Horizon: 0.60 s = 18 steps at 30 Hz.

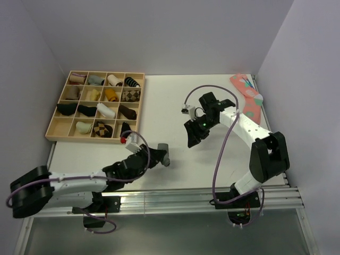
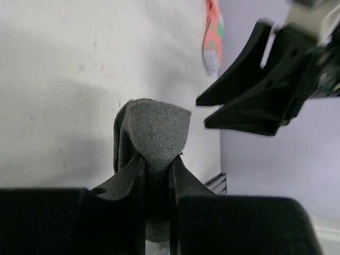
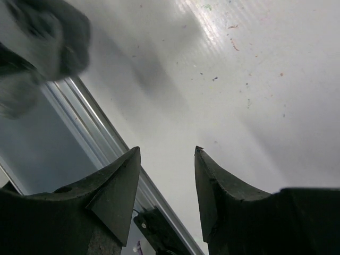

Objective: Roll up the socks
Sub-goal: Pick up the sock at the center of the board, then place the sock in the storage box.

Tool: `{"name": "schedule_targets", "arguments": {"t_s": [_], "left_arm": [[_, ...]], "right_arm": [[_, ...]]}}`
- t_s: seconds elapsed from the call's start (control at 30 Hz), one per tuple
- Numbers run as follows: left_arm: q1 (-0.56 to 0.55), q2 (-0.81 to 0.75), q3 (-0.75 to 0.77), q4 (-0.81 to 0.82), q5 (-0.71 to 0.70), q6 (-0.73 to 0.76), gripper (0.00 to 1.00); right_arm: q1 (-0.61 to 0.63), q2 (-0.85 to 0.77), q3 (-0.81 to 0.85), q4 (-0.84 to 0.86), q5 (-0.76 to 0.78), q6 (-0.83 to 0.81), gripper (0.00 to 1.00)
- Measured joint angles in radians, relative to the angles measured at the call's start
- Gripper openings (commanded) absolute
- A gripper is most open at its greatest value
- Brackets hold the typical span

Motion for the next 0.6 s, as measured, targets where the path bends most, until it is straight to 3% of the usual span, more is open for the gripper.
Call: {"name": "schedule_targets", "arguments": {"t_s": [0.1, 0.3, 0.6], "left_arm": [[0.079, -0.167, 0.006, -0.113, 0.008, 0.049, 0.0], [0.366, -0.423, 0.055, -0.314, 0.058, 0.168, 0.0], [0.843, -0.419, 0.219, -0.502, 0.241, 0.319, 0.0]], "right_arm": [[-0.026, -0.021, 0.004, -0.003, -0.003, -0.02, 0.53], [-0.06, -0.069, 0.004, -0.006, -0.003, -0.055, 0.53], [-0.061, -0.084, 0.041, -0.016, 0.001, -0.109, 0.52]]}}
